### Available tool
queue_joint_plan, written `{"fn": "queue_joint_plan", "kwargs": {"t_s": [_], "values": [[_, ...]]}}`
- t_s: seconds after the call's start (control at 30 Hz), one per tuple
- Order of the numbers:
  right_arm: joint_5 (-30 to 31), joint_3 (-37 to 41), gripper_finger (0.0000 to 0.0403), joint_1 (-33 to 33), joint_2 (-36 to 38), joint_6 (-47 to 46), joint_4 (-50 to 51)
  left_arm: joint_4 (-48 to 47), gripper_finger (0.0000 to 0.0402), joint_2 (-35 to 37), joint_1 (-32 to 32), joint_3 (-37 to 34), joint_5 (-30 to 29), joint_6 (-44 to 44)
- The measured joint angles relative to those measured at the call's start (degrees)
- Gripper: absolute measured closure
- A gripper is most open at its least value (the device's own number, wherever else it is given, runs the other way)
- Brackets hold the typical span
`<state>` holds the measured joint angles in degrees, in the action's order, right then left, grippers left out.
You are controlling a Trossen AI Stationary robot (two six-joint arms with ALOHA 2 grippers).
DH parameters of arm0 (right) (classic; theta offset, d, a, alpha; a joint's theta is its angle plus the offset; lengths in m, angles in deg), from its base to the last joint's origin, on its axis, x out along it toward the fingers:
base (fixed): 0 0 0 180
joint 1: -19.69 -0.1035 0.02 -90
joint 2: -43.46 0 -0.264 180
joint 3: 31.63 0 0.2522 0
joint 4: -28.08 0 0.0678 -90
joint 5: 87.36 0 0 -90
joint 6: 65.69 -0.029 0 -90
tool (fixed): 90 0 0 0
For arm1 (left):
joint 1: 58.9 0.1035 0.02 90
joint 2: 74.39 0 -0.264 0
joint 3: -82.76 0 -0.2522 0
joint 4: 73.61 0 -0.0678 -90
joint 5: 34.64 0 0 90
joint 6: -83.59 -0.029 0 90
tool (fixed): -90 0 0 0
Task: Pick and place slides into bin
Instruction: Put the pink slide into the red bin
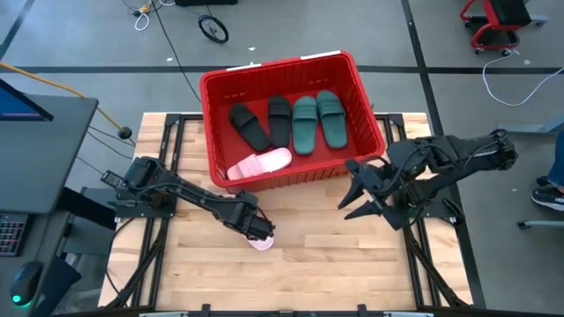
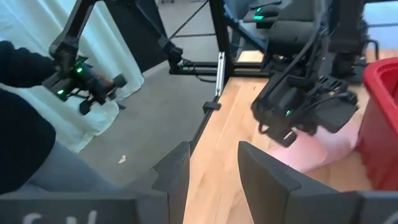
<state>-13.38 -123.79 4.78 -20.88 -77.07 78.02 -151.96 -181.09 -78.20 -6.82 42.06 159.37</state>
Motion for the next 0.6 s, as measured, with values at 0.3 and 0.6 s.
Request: {"fn": "queue_joint_plan", "kwargs": {"t_s": [0.3,0.6], "values": [[0.01,0.0,0.0261,0.97,0.76,0.18,-5.46,4.39,0.0395,-0.15,-2.23,17.17,9.06,-8.59],[-0.11,0.0,0.0261,0.93,3.29,1.11,-11.47,0.66,0.0399,-0.07,0.58,46.37,-14.46,-17.82]]}}
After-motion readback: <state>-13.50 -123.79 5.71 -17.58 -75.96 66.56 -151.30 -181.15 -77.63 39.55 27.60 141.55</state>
